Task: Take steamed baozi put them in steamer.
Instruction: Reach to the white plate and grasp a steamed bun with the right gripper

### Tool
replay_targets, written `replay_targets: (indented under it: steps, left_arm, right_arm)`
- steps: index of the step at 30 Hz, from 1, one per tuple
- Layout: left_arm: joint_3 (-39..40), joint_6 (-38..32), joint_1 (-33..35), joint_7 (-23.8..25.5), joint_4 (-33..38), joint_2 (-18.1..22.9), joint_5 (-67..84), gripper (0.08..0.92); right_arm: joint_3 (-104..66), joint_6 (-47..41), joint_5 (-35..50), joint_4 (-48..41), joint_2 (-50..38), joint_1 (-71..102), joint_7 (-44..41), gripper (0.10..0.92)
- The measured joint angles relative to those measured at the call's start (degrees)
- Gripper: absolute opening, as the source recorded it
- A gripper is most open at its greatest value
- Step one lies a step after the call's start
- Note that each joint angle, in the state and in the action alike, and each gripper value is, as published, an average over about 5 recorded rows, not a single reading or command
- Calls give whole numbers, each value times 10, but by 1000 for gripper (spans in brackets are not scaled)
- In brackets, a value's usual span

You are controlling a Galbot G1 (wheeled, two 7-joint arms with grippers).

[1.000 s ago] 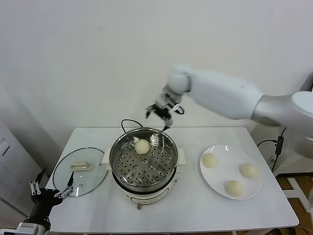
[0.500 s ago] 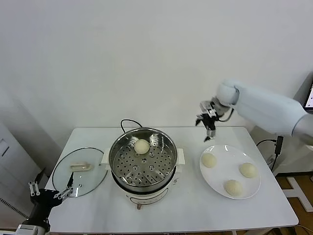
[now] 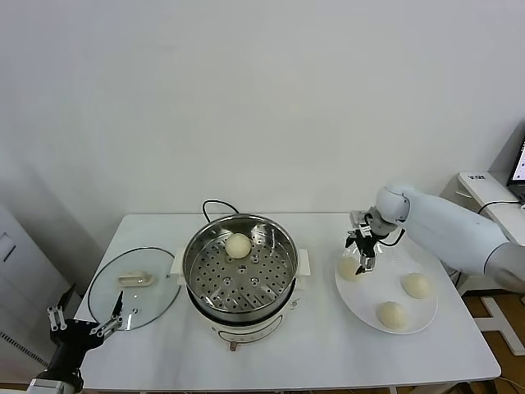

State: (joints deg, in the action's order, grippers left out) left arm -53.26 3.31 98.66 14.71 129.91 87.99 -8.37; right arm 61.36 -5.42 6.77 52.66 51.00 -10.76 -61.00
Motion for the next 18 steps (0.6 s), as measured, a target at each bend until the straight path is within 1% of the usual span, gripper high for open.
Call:
replay_targets:
  steps: [10,13,18]
  left_arm:
    - [2,0,0,0,1,-1,-2,823]
    - [1,0,0,0,1,-3,-2,823]
    - [0,0,0,0,3,-4,-1,823]
  right_arm:
    - [-27,-5,-12,-19,8,35,17,695]
    - [-31,-6,-13,-21,8,38,20,631]
    - [-29,-11,-9,-15,3,36,21,488]
